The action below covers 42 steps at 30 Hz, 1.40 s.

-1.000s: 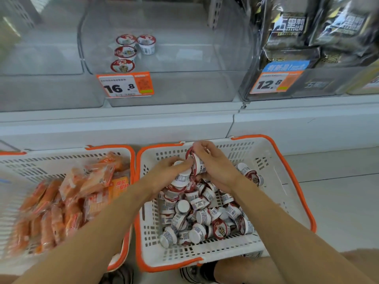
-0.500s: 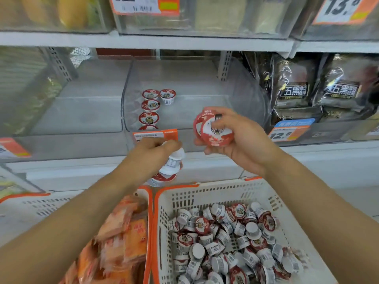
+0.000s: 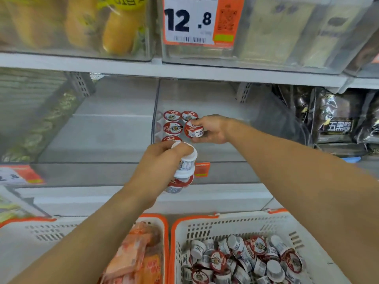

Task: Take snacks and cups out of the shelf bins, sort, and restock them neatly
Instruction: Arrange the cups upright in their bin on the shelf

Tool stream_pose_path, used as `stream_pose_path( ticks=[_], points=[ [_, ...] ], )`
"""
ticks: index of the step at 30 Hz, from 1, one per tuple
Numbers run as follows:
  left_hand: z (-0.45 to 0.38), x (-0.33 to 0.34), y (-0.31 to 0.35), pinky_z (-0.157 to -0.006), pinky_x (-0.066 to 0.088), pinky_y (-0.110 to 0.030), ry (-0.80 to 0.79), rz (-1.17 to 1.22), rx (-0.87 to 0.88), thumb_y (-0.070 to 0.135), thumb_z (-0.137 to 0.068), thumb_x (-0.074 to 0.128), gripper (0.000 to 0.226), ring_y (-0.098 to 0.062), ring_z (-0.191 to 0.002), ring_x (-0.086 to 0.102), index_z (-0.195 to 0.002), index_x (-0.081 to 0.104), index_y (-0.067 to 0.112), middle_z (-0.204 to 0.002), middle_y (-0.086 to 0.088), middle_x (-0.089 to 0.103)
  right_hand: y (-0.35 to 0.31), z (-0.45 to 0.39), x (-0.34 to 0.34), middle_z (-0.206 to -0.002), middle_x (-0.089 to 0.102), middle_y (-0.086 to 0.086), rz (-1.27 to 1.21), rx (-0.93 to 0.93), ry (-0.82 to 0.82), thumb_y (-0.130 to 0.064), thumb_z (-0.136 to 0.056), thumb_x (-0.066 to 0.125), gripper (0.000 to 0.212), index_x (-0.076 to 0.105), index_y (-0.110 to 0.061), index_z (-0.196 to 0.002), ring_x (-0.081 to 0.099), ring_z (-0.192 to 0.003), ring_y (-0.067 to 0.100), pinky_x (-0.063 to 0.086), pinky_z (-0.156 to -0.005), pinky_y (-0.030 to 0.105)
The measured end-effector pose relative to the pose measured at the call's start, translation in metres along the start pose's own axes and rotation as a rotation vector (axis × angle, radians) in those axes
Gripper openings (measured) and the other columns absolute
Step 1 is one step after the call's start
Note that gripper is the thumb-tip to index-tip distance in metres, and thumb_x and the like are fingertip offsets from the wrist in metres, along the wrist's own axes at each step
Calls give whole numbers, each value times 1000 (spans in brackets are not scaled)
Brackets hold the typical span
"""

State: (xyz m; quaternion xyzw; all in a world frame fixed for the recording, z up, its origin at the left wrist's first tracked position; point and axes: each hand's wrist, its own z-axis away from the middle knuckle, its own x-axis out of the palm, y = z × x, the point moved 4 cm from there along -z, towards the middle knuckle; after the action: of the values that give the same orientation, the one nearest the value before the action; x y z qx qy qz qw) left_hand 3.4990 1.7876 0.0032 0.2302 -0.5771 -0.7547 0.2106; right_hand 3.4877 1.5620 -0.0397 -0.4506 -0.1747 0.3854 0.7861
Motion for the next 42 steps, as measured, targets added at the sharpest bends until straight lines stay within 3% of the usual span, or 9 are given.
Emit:
stream_pose_path(
  ticks=[8, 12, 19, 24, 27, 31, 37, 39, 42],
  points=[
    [-14, -5, -1, -88, 54, -47, -5, 25, -23, 41, -78, 68, 23, -30, -85, 72, -85, 74, 20, -83, -6, 76, -5, -15, -13, -113, 72, 15, 41, -76, 87, -17, -90, 76, 40, 62, 4, -121, 71, -101, 23, 63, -77, 34],
    [-12, -6, 2, -87, 55, -45, 44, -1, -15, 34, -89, 63, 18, -29, -85, 71, -85, 75, 21, -83, -3, 76, -2, -14, -25, -121, 68, 15, 54, -105, 151, -14, -88, 77, 39, 62, 3, -120, 70, -101, 25, 63, -64, 31],
    [-16, -2, 20, -82, 56, -39, 69, -58, -22, 46, -91, 60, 27, -22, -83, 74, -81, 76, 27, -83, 1, 77, 13, -4, -21, -81, 64, 6, 464, 0, 98, -34, -83, 82, 35, 69, -8, -102, 55, -67, 17, 45, -58, 26],
    [-24, 5, 34, -92, 56, -42, 56, -129, -31, 56, -90, 58, 39, -23, -86, 74, -95, 75, 21, -88, -1, 78, 19, -5, -11, -95, 73, 18, 375, 7, 85, -18, -83, 83, 42, 64, 6, -112, 68, -69, 24, 62, -77, 37],
    [-34, 6, 38, -93, 56, -46, 72, -174, -52, 54, -91, 58, 38, -25, -84, 75, -95, 75, 20, -88, -3, 78, 23, 0, -11, -93, 71, 19, 337, 39, 81, -10, -83, 81, 36, 60, 2, -110, 69, -69, 22, 62, -62, 34],
    [-48, 9, 40, -86, 59, -45, 68, -222, -73, 47, -95, 58, 33, -29, -81, 74, -94, 73, 18, -85, -7, 77, 16, 5, -23, -102, 68, 11, 538, -67, 199, -32, -83, 81, 42, 59, -8, -110, 68, -74, 21, 53, -44, 22],
    [-76, 24, 39, -79, 52, -31, 35, -453, -33, 42, -93, 64, 23, -17, -85, 66, -87, 67, 20, -89, -1, 69, 6, -3, -21, -142, 46, 9, 687, -303, 147, -38, -91, 71, 58, 48, -27, -143, 63, -111, 31, 56, -73, 27],
    [-87, 28, 36, -76, 52, -29, 11, -529, -42, 35, -90, 69, 23, -18, -86, 65, -96, 69, 13, -97, -6, 71, 9, -12, -19, -141, 55, 9, 619, -307, 87, -28, -91, 73, 49, 56, -20, -137, 65, -107, 28, 56, -82, 31],
    [-99, 31, 30, -78, 55, -31, -26, -629, -47, 31, -83, 77, 26, -17, -84, 66, -96, 73, 9, -97, -8, 74, 13, -18, -22, -132, 62, 9, 449, -237, 15, -20, -94, 70, 42, 58, -19, -134, 69, -93, 26, 59, -72, 31]
  ],
)
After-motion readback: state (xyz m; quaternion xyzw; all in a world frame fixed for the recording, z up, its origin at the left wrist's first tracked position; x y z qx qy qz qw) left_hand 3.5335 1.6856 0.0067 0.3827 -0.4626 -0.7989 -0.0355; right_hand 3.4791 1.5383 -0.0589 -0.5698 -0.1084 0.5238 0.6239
